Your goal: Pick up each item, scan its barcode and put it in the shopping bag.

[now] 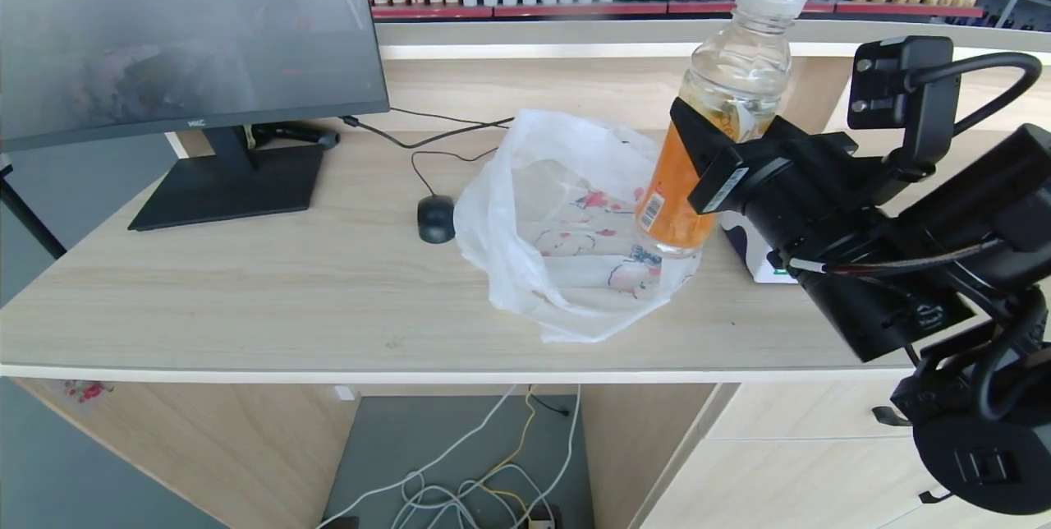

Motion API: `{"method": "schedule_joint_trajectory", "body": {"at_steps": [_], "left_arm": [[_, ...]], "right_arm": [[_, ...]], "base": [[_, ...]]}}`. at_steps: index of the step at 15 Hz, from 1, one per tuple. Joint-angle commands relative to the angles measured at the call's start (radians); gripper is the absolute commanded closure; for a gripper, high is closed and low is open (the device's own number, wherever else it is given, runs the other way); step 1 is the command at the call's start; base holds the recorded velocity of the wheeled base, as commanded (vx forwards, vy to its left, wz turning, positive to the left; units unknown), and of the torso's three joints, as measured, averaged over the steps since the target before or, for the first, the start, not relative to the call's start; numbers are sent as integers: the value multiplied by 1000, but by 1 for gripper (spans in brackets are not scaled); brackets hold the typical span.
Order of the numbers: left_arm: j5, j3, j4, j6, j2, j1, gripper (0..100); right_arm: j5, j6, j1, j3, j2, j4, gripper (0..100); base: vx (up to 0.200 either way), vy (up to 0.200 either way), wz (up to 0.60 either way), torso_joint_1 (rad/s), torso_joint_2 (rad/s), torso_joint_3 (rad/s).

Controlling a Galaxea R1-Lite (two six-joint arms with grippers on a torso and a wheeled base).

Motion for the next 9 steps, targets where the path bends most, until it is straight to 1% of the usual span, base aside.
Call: {"method": "schedule_joint_trajectory", "body": {"at_steps": [1, 6, 9], "left_arm": [[0, 0, 0, 1, 0, 0, 0], [0, 0, 0, 1, 0, 0, 0], [0, 0, 0, 1, 0, 0, 0]], "right_arm": [[3, -2, 11, -2, 9, 5, 100], [4, 0, 13, -68, 26, 72, 100], [4, 0, 11, -141, 52, 157, 100]], "base": [[0, 0, 0, 0, 0, 0], [0, 0, 0, 0, 0, 0], [0, 0, 0, 0, 0, 0]]}}
